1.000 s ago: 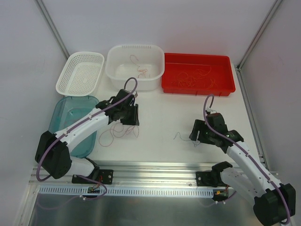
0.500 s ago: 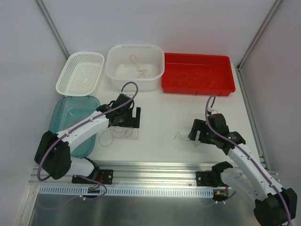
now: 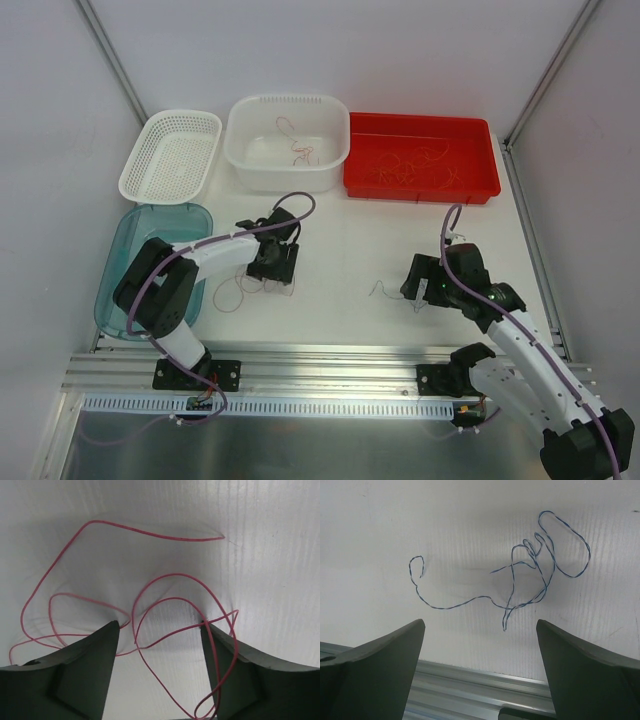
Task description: Untangle the cables
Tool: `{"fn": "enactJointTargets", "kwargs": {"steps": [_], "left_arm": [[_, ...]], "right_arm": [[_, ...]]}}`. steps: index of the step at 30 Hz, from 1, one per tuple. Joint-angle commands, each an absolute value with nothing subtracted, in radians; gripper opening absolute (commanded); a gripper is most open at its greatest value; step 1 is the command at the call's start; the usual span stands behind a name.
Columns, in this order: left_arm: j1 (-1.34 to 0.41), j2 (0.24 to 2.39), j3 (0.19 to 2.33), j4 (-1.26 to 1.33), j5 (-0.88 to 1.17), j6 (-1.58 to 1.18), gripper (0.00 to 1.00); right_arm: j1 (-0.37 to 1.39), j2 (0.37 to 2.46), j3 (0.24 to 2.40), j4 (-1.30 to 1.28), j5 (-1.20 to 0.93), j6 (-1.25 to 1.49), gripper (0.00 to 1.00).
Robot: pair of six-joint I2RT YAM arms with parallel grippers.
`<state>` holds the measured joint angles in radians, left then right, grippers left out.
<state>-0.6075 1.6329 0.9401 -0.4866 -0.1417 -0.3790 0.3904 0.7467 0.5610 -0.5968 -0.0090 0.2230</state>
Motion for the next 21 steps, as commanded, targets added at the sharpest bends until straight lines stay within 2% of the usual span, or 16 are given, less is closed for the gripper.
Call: {"fn": "enactJointTargets", "kwargs": {"steps": [1, 2, 4, 5, 7, 14, 21], "left_arm": [[-0.604, 1.66, 0.959, -0.479, -0.172, -0.37, 0.63], [-0.604, 1.663, 0.956, -0.477, -0.164, -0.37, 0.46], [-0.606, 1.66, 0.953, -0.476, -0.157, -0.371, 0.28], [-0.606, 1.655, 0.951, -0.476, -0.15, -0.373, 0.11], [-0.606, 1.631, 0.948, -0.479, -0.141, -0.371, 0.01], [-0.604, 1.428, 0.974, -0.506, -0.11, -0.365, 0.0], [-0.583, 1.236, 1.193, -0.675, -0.227, -0.334, 0.0]], "right_arm": [[0.396, 0.726, 0.563, -0.618, -0.008, 0.21, 0.99], [0.394, 0.727, 0.561, -0.618, -0.008, 0.21, 0.99], [0.394, 0.73, 0.561, -0.617, -0.008, 0.21, 0.99], [0.396, 0.73, 0.561, -0.615, -0.008, 0.21, 0.99], [0.394, 0.732, 0.563, -0.612, -0.011, 0.209, 0.99], [0.396, 0.733, 0.572, -0.614, -0.012, 0.207, 0.99], [0.394, 0.73, 0.581, -0.618, -0.012, 0.206, 0.99]]}}
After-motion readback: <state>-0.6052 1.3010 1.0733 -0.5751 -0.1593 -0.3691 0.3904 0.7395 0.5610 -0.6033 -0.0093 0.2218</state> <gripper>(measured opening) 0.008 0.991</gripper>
